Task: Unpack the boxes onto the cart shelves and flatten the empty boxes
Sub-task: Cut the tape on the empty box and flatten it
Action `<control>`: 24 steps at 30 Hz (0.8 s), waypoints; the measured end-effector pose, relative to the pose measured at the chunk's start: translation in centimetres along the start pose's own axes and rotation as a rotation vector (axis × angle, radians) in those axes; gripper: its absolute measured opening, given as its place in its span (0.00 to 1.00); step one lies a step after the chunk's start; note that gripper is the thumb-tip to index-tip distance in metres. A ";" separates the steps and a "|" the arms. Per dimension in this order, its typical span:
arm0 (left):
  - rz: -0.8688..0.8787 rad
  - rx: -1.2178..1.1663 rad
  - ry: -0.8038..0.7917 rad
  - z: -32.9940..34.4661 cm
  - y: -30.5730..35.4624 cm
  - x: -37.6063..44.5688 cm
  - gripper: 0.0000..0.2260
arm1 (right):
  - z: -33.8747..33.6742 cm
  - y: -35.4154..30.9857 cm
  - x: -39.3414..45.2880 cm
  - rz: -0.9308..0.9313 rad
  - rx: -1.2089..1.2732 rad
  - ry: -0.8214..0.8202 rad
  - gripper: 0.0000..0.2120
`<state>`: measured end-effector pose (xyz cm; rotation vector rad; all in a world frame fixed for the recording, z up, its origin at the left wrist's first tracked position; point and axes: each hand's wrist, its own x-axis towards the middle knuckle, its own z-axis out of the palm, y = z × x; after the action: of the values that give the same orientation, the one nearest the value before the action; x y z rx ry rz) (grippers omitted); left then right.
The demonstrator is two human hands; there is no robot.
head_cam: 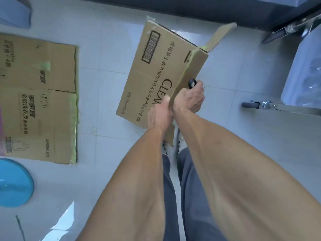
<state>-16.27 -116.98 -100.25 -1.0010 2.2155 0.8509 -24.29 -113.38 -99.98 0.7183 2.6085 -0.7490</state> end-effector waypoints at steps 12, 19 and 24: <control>-0.356 -0.116 0.034 1.5 1.9 -0.6 0.11 | -3.9 -4.7 6.9 -0.700 -0.455 -0.194 0.15; -0.293 0.234 0.202 -2.6 -0.6 12.4 0.30 | 2.6 -2.5 8.7 -0.563 -0.518 -0.307 0.15; -0.269 0.037 -0.095 -2.2 -1.1 17.7 0.29 | 3.0 2.8 10.1 -0.566 -0.643 -0.297 0.24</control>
<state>-25.90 -126.89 -111.54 -1.1828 1.9550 0.7171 -30.49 -109.26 -107.88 -0.3017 2.5387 -0.0893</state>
